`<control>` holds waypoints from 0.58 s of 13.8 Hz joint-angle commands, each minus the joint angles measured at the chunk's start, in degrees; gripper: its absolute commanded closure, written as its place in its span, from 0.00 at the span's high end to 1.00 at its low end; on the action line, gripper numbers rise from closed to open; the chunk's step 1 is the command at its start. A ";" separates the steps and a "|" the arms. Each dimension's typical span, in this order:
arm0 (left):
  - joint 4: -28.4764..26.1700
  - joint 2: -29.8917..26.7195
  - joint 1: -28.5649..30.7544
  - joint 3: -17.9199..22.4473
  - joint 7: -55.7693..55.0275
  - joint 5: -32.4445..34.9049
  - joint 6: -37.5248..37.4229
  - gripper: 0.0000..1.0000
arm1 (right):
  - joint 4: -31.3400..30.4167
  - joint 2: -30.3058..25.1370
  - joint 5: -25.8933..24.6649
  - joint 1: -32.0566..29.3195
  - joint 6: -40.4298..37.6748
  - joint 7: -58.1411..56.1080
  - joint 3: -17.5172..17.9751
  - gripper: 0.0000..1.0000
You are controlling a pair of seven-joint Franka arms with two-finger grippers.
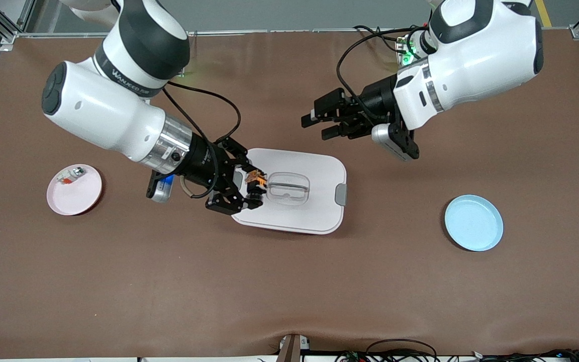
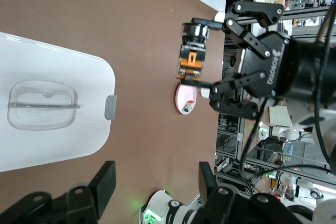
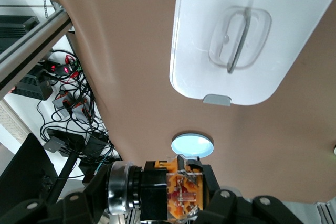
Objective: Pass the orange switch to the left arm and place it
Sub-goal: 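Carry the switch over the box with the right gripper while the left gripper approaches, then grasp the switch with the left gripper beside the right gripper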
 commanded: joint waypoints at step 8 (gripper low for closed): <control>6.16 6.64 -2.18 -0.07 5.48 -0.47 7.93 0.68 | 2.78 0.94 0.49 5.58 -0.71 8.68 -0.84 0.00</control>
